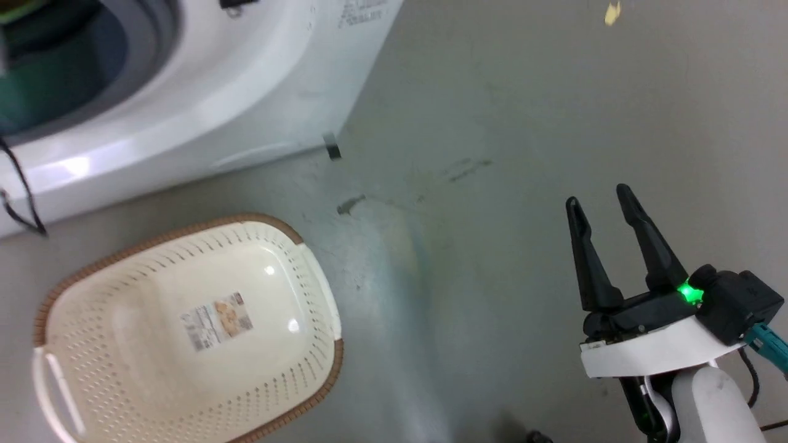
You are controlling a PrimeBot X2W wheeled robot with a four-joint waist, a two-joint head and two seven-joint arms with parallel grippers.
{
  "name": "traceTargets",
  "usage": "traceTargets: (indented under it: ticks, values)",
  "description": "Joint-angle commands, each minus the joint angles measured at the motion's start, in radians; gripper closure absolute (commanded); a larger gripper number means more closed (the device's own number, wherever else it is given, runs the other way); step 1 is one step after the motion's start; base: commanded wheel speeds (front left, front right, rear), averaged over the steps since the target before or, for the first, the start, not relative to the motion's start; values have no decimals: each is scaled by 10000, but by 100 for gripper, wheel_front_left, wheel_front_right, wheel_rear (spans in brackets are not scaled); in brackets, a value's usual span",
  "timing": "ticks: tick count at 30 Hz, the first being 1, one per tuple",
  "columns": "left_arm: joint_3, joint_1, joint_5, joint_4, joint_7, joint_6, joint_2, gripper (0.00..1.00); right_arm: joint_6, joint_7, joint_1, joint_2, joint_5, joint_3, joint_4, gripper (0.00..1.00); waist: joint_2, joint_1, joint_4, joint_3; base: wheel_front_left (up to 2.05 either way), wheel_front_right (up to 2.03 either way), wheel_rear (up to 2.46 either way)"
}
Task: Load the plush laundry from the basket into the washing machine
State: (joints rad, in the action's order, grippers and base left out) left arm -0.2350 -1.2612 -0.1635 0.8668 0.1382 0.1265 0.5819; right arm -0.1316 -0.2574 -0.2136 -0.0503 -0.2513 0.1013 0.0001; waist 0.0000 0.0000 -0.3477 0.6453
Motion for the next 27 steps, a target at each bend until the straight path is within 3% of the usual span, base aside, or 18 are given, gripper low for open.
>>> traceTargets:
  ticks: [1, 9, 14, 21, 27]
  values:
    - [-128, 533, -66, 127, -460, 36, -127, 0, 9, -44, -89, 1, 129, -101, 67, 0, 0, 0, 299, -787, 0, 0, 0]
    - [-462, 2895, -798, -115, -3041, 40, -1139, 0, 9, -44, 334, 1, 1089, -424, 149, 0, 0, 0, 1213, -3062, 0, 0, 0]
    - [-358, 4693, -1246, -1153, -3839, -98, -1805, 0, 9, -44, 849, 1, 1522, -628, 228, 0, 0, 0, 1911, -4300, 0, 0, 0]
    - [316, 7924, -1953, -4202, -3992, -945, -2768, 0, 9, -44, 1448, 1, 1734, -605, 374, 0, 0, 0, 2686, -5493, 0, 0, 0]
    - [472, 10592, -1806, -6573, -3997, -1703, -3353, 0, 9, -44, 1947, 1, 1735, -524, 585, 0, 0, 0, 3114, -6186, 0, 0, 0]
